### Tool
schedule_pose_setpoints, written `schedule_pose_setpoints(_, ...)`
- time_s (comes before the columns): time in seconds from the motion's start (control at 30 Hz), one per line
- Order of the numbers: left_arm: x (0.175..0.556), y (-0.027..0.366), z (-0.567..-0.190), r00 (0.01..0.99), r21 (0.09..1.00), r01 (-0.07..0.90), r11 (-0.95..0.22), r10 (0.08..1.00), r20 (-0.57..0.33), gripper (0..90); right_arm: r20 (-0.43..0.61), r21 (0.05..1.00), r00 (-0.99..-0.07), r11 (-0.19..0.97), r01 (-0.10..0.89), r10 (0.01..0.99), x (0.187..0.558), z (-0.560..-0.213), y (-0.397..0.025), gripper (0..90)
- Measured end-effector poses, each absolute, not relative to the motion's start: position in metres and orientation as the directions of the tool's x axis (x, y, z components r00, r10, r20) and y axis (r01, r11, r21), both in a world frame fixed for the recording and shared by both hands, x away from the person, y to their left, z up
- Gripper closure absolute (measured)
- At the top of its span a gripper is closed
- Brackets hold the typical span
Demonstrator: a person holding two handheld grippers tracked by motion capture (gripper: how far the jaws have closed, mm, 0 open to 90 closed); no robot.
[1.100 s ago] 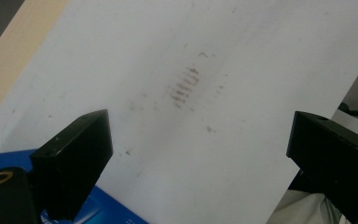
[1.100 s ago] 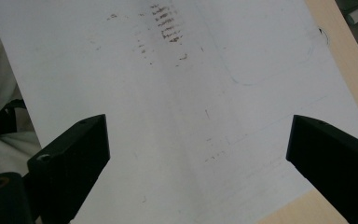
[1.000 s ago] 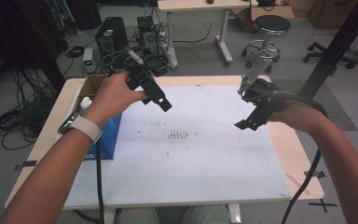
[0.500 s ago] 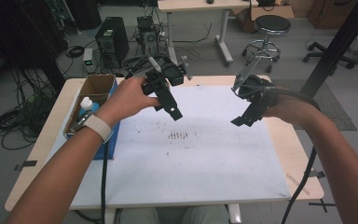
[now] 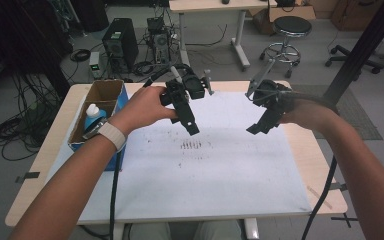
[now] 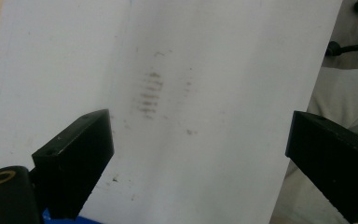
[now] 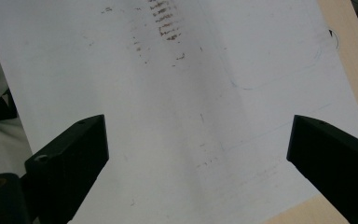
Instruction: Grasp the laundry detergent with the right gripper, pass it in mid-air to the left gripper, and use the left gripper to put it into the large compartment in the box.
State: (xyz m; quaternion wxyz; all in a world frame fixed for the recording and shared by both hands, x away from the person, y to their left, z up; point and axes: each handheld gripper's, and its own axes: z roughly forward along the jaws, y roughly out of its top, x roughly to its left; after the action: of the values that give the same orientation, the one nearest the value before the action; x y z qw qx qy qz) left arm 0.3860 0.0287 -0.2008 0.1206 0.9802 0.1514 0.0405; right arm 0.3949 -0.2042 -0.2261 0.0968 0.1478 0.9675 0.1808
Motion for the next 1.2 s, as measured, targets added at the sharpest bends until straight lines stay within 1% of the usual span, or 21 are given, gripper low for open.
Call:
schedule_pose_setpoints(0.17,0.388,0.027,-0.203,0.957,0.241,0.27,-0.932,0.288,0.039,8.0,-0.125,0.368,-0.942,0.896,0.247,0.311,0.397,-0.229,-0.204,5.3)
schedule_pose_setpoints(0.3,0.39,0.027,-0.202,0.959,0.252,0.263,-0.931,0.281,0.038,8.0,-0.12,0.364,-0.946,0.9,0.24,0.3,0.4,-0.23,-0.203,5.5)
schedule_pose_setpoints(0.57,0.396,0.026,-0.204,0.958,0.249,0.264,-0.932,0.283,0.045,8.1,-0.113,0.356,-0.947,0.903,0.243,0.3,0.406,-0.231,-0.203,5.5)
schedule_pose_setpoints(0.67,0.395,0.026,-0.204,0.957,0.259,0.264,-0.929,0.285,0.048,8.1,-0.114,0.352,-0.948,0.905,0.24,0.296,0.406,-0.232,-0.202,5.6)
schedule_pose_setpoints(1.2,0.396,0.024,-0.206,0.959,0.249,0.26,-0.933,0.281,0.049,8.2,-0.116,0.347,-0.947,0.906,0.244,0.3,0.405,-0.235,-0.204,5.5)
